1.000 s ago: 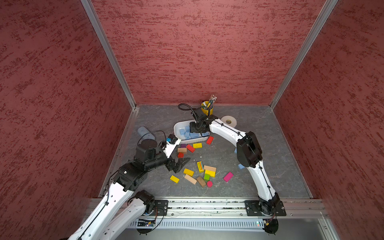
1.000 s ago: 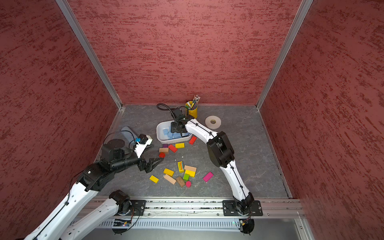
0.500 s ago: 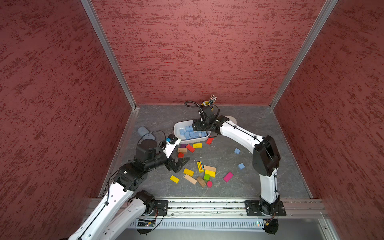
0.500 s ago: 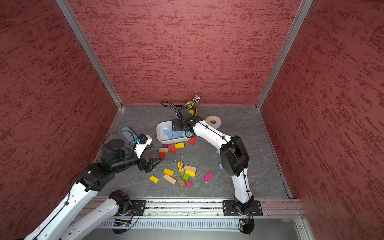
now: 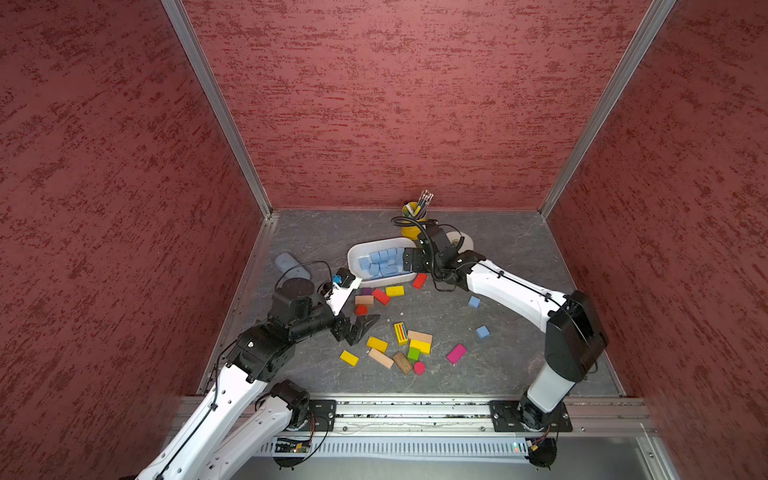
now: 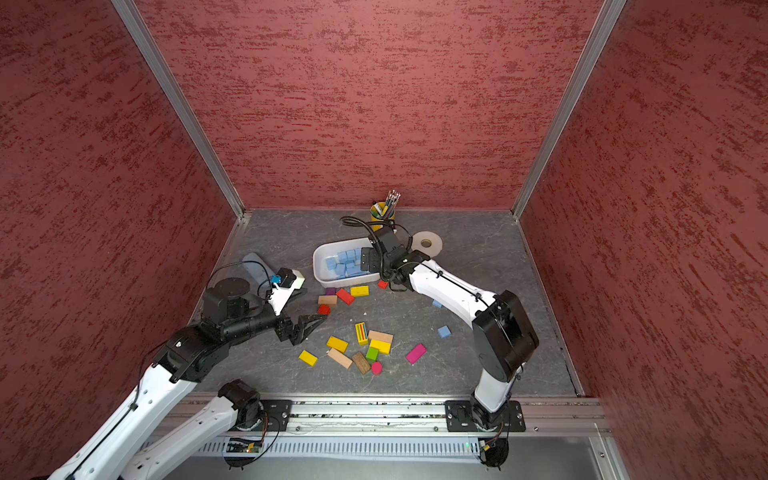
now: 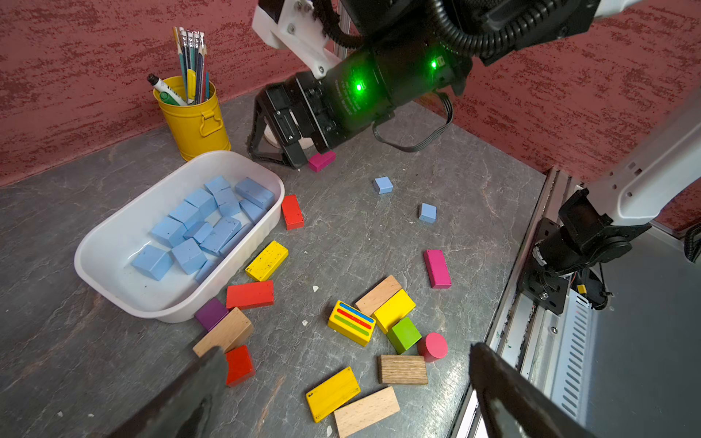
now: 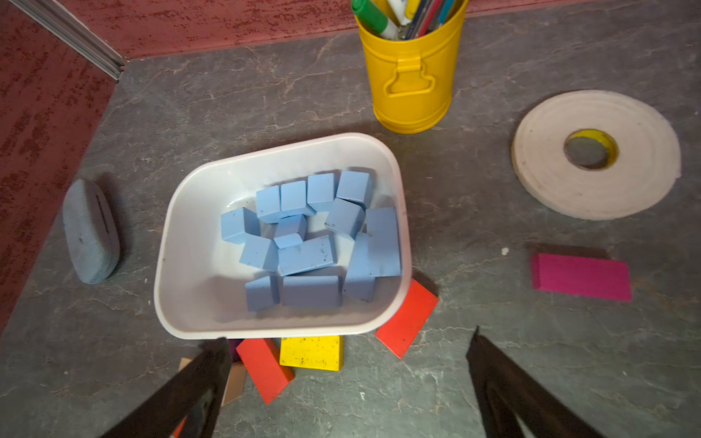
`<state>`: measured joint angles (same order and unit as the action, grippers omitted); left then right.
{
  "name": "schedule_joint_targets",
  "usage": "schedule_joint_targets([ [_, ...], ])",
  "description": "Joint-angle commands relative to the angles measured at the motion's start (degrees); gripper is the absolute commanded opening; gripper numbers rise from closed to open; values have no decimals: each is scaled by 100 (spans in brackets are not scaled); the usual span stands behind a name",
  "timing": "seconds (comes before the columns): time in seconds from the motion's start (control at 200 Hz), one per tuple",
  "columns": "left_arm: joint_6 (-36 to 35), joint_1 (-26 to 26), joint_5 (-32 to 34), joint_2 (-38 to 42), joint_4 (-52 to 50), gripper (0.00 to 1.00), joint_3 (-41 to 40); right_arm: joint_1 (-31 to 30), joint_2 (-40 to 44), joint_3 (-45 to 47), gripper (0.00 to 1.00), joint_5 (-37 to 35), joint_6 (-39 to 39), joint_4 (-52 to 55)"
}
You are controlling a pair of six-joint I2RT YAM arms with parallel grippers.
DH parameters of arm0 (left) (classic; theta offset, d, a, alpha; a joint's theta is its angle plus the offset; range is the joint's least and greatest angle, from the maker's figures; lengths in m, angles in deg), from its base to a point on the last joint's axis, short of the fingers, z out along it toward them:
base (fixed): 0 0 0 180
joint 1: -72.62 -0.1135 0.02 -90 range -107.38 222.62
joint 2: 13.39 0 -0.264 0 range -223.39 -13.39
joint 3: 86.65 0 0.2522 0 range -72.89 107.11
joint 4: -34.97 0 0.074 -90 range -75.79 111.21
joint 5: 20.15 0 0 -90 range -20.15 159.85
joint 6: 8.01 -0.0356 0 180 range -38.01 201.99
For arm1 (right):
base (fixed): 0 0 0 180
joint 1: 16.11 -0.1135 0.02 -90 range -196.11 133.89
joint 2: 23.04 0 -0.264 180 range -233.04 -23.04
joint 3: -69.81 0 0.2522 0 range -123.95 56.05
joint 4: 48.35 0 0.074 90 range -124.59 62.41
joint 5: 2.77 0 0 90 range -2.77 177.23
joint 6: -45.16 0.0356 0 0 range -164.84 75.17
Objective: Pick out the blue building blocks
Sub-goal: Pick up the building block from the center of the board.
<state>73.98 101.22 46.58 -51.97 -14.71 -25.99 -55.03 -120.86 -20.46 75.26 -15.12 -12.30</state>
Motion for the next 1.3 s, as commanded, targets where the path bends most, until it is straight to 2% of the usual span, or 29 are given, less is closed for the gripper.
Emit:
schedule_joint_targets([
  [0.0, -69, -21, 33, 36, 102, 100, -17, -2, 404, 237, 99, -420, 144, -223],
  [0.25, -65, -21, -9, 53, 112, 100, -22, 124, 809, 756, 98, -792, 518, 2],
  [0.571, -61, -19, -213, 25, 143, 100, -18, 433, 1023, 1349, 98, -795, 847, 258],
  [0.786, -65, -21, -240, 16, 155, 100, -22, 634, 971, 1488, 91, -974, 950, 495],
  [1.082, -68, -25, -354, 9, 174, 100, -26, 912, 1233, 1968, 88, -992, 1402, 698],
  [1.292, -74, -21, -493, 18, 200, 100, -23, 993, 1283, 2320, 82, -1027, 1594, 777],
])
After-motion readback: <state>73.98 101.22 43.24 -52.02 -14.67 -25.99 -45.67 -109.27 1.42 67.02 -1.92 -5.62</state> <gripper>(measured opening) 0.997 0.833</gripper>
